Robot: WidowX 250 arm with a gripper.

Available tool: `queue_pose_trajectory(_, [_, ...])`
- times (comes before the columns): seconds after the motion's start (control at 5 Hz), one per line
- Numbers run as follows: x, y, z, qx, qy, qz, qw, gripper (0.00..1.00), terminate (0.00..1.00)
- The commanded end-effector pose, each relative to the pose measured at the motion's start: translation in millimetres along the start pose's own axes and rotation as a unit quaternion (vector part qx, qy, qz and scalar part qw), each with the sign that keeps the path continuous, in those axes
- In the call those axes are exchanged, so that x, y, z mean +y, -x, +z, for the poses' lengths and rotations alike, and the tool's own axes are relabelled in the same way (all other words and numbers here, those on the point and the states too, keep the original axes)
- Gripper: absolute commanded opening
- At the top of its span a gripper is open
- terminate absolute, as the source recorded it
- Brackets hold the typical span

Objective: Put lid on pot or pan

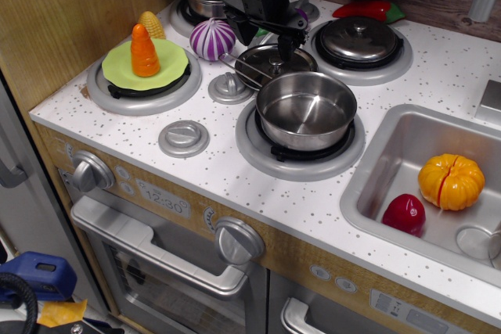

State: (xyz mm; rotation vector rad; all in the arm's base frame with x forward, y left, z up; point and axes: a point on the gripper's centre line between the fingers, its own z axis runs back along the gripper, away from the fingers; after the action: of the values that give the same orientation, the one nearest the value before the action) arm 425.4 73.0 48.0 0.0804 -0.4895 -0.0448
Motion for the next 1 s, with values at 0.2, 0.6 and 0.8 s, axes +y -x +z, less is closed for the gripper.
queue_pose_trajectory(0.2, [0, -5, 2, 0.0, 0.006, -0.006, 1.0, 1.0, 0.0])
queue_pose_trajectory(0.6, [2, -12, -1, -0.002, 0.015, -0.013, 0.9998, 1.0, 0.0])
queue_pose_trajectory(0.8, [4, -11, -9, -0.008, 0.026, -0.01, 0.9996, 1.0, 0.0])
